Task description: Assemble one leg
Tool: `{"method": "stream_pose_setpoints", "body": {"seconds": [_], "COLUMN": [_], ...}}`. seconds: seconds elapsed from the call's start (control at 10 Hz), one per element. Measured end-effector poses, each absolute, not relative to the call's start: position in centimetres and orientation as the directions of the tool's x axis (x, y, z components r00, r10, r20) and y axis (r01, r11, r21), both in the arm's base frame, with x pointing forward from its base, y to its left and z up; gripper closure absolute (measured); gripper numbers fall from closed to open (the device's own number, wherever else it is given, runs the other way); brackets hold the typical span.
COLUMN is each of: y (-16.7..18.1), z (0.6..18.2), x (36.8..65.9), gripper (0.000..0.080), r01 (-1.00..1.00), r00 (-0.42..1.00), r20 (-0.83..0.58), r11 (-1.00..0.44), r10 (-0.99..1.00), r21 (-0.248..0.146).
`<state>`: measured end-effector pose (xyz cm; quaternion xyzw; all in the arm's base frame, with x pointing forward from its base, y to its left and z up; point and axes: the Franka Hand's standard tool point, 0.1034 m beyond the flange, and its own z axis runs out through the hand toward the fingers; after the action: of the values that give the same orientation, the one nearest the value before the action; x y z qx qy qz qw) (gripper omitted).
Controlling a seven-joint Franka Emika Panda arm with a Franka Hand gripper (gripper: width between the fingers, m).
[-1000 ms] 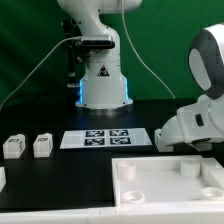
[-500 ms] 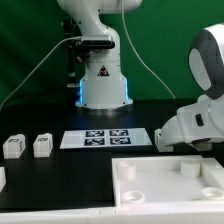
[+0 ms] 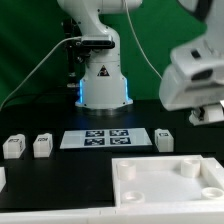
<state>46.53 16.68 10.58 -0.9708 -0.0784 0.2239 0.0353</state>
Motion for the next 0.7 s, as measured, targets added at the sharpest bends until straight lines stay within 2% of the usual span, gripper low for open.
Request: {"method": "stream_pose_setpoints", "body": {"seconds": [0.3, 0.4, 0.6, 0.7], "y": [12.8, 11.8, 12.0, 11.9], "z": [14.4, 15.1, 14.8, 14.4], "x": [50.3, 51.4, 51.6, 51.0], "gripper": [0.0505, 0.0505, 0.0505, 0.0505], "r01": [0.126, 0.112, 0.124, 0.122], "r00": [0.978, 0.992, 0.974, 0.979], "r20": [-0.153, -0.041, 0.199, 0.173], "r11": [-0.987, -0.99, -0.989, -0.989], "r10": [0.14, 0.117, 0.105, 0.107], "r21": [-0.095, -0.089, -0.083, -0.082]}}
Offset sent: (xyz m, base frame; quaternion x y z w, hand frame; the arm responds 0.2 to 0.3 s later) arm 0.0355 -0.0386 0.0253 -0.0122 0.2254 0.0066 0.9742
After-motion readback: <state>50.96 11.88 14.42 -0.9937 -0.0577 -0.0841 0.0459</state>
